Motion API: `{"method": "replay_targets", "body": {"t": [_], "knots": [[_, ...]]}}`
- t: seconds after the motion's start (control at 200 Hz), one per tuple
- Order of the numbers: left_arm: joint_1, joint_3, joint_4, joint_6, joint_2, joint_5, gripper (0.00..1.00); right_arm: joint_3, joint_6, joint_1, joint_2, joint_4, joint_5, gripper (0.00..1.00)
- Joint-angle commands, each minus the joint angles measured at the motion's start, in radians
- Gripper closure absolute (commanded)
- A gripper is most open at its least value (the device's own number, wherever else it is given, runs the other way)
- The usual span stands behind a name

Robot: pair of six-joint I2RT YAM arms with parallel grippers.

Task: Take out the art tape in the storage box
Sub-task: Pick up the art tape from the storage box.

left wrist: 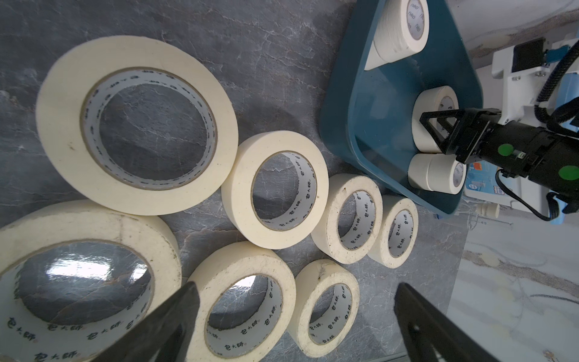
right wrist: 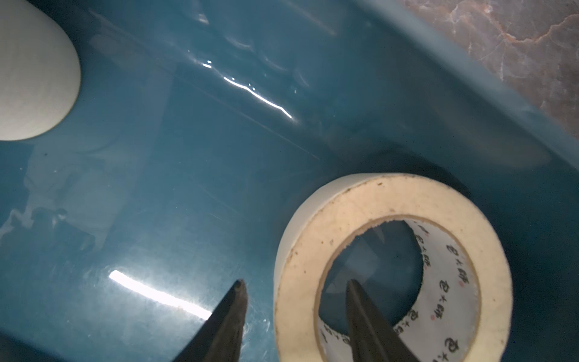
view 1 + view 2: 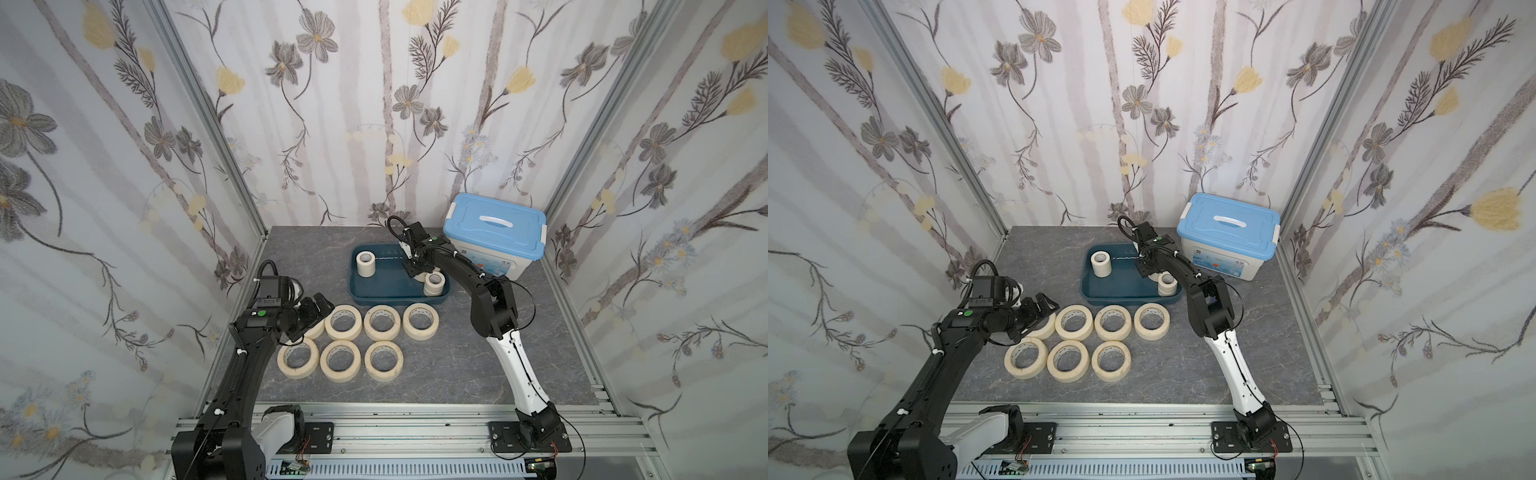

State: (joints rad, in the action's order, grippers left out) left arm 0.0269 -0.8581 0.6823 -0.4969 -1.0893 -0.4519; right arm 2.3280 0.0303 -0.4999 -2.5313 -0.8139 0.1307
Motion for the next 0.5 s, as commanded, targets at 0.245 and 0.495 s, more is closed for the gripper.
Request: {"method": "replay_targets", "body": {"t": [0.245,0.495], "knots": [[-0.001,-0.009,-0.022,0.015,-0.012,0.011,0.0,0.028,0.009,-0.001,-0.035,-0.03,-0.021,0.6],[-0.002,-0.011,-0.018,0.012,-0.006,0.012,0.0,0.029,0.014,-0.001,-0.023,-0.033,-0.012,0.75]]}}
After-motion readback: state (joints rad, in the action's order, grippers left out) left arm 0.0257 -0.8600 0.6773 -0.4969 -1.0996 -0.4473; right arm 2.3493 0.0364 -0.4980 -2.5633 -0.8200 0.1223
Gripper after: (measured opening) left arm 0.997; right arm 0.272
